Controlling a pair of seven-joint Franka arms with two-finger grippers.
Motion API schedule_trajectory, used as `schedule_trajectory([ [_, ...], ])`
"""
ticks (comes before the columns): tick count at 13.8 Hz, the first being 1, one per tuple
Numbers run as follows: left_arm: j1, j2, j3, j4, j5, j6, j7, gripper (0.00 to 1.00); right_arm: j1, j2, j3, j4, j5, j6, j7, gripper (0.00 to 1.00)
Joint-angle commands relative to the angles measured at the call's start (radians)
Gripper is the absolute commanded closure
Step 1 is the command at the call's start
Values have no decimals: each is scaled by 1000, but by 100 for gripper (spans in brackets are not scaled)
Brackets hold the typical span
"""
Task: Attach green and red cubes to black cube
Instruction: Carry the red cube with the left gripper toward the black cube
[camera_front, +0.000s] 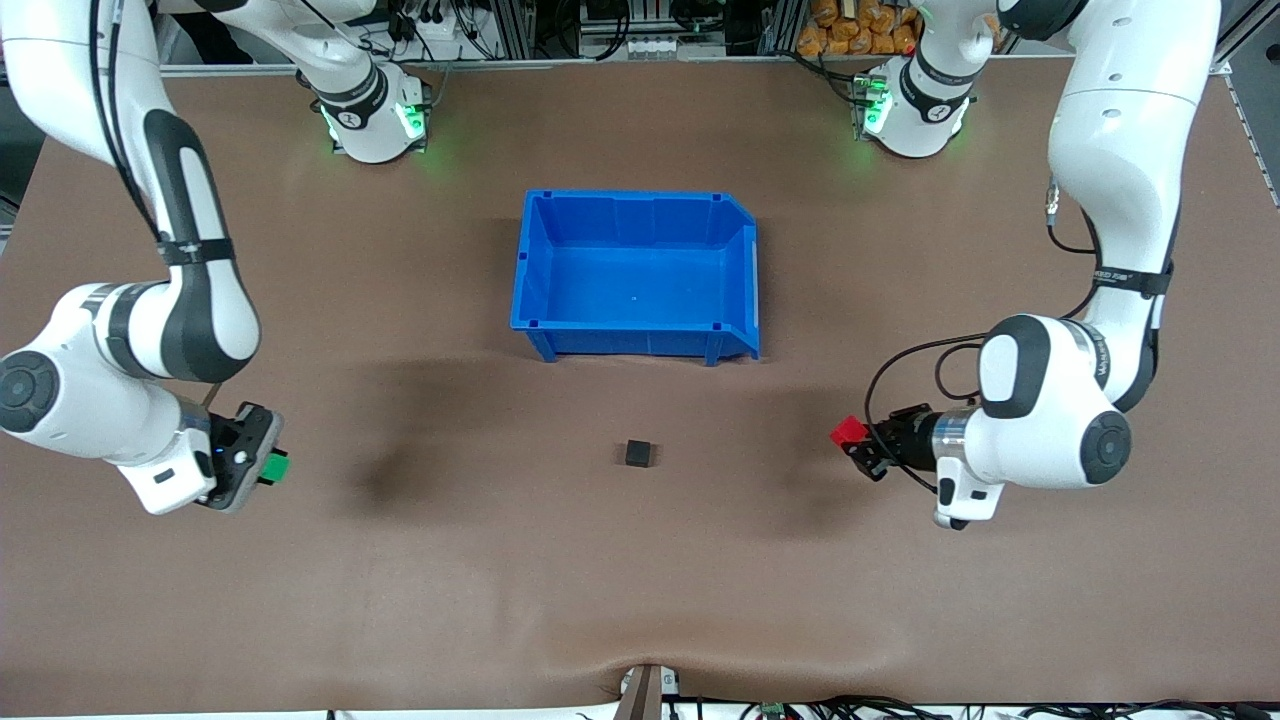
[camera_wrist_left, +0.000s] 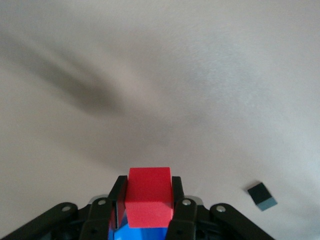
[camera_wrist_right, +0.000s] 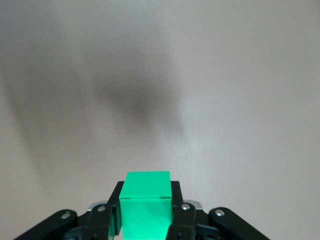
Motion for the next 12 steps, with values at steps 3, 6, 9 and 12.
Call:
schedule_trajectory([
  [3, -11, 70, 1, 22, -34, 39, -122, 100, 119, 8, 6, 68, 13, -20, -14, 100],
  [6, -29, 105, 1, 22, -82, 101, -213, 100, 200, 38, 6, 84, 99, -1, 30, 100],
  [9, -84, 119, 3, 30, -85, 183, -425, 100, 262, 80, 6, 117, 111, 59, 96, 100],
  [12, -118, 182, 3, 48, -85, 283, -534, 100, 305, 120, 6, 166, 111, 76, 141, 100],
])
